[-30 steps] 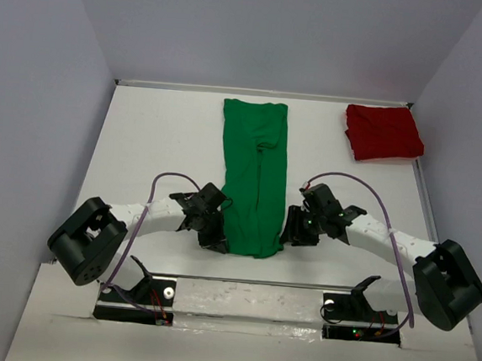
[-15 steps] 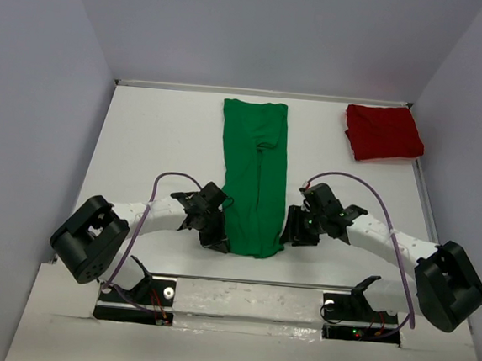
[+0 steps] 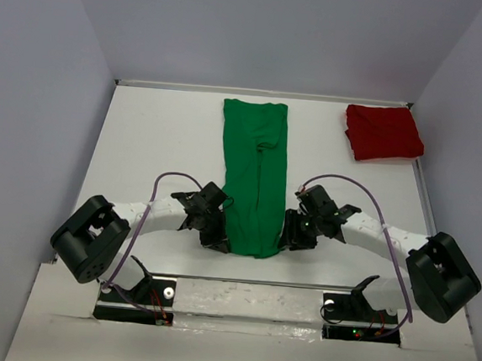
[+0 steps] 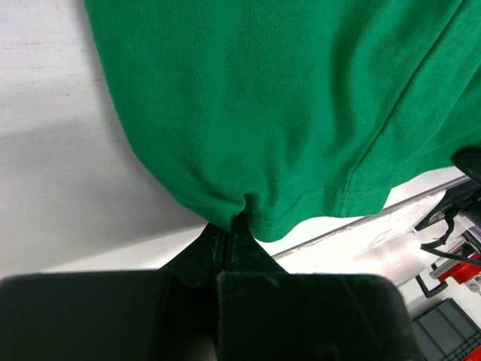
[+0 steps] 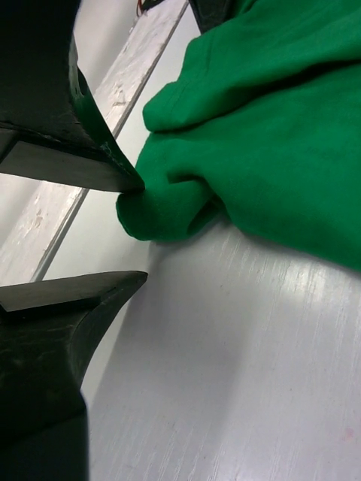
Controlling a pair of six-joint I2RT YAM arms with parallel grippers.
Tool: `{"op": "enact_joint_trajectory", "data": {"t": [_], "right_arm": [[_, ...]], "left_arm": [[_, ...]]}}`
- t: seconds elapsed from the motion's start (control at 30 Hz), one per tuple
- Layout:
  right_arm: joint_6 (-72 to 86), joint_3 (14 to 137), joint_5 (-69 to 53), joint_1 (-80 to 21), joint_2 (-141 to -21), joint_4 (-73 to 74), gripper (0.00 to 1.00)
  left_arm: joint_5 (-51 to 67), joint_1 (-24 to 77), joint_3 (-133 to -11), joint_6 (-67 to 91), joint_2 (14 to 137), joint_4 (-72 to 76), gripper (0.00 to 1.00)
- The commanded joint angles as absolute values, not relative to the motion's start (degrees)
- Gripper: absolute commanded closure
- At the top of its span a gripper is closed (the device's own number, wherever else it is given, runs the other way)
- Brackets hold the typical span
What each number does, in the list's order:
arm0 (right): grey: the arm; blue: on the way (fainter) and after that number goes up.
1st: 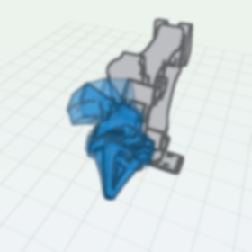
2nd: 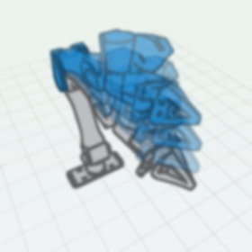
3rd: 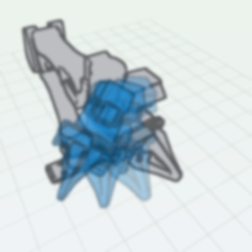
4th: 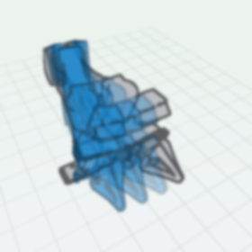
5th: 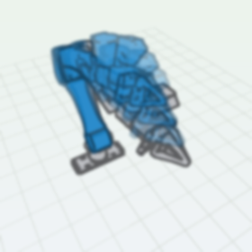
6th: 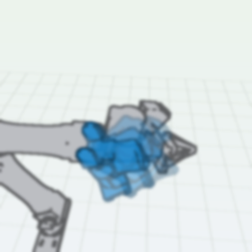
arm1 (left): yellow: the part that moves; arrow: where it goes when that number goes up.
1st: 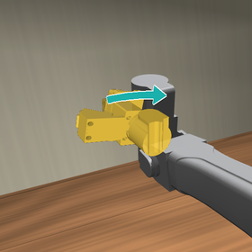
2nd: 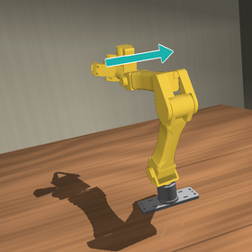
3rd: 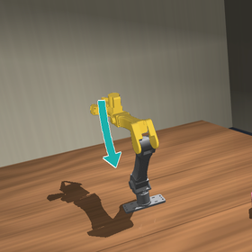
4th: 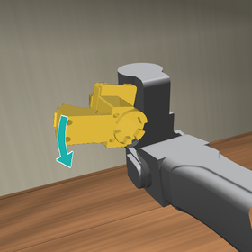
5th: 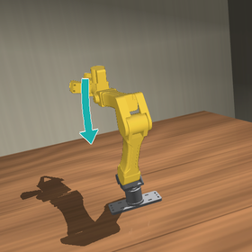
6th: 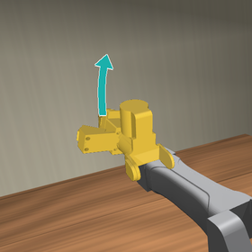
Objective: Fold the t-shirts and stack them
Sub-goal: Fold the tshirt
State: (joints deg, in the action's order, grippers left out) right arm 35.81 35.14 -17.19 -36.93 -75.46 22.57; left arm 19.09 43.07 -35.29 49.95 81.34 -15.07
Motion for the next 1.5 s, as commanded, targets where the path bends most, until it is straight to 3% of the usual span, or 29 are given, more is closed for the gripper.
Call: {"op": "enact_joint_trajectory", "data": {"t": [0.0, 0.1, 0.2, 0.23, 0.37, 0.57, 0.87, 1.2, 1.47], "right_arm": [[35.33, 36.04, -18.02, -37.97, -77.6, 20.92, 0.5], [35.33, 36.12, -17.93, -37.97, -78.4, 20.66, 0.57], [35.59, 36.04, -17.84, -38.5, -78.31, 20.39, 0.73], [35.77, 36.04, -17.75, -38.5, -78.05, 20.39, 0.84], [36.12, 35.77, -17.23, -39.02, -77.87, 20.39, 0.99], [37.26, 35.51, -12.66, -41.92, -76.91, 23.54, 1.0], [45.69, 35.33, -5.37, -51.93, -65.49, 32.6, 1.0], [49.74, 39.46, -0.36, -57.38, -62.85, 39.02, 1.0], [50.54, 45.87, 7.46, -58.54, -61.52, 46.13, 1.0]], "left_arm": [[16.79, 43.33, -35.51, 48.43, 82.71, -16.17, 1.0], [17.05, 43.33, -35.42, 48.25, 82.97, -16.08, 1.0], [16.96, 43.33, -35.25, 48.34, 83.06, -16.0, 1.0], [17.05, 43.42, -35.16, 48.34, 82.97, -16.0, 1.0], [16.88, 43.33, -35.24, 48.52, 82.53, -16.17, 1.0], [15.82, 43.42, -35.51, 50.53, 78.5, -18.45, 1.0], [14.76, 45.35, -33.32, 56.51, 63.3, -23.64, 1.0], [14.15, 46.14, -32.96, 56.95, 58.19, -27.76, 1.0], [8.79, 46.14, -41.29, 53.62, 56.95, -32.95, 1.0]]}}
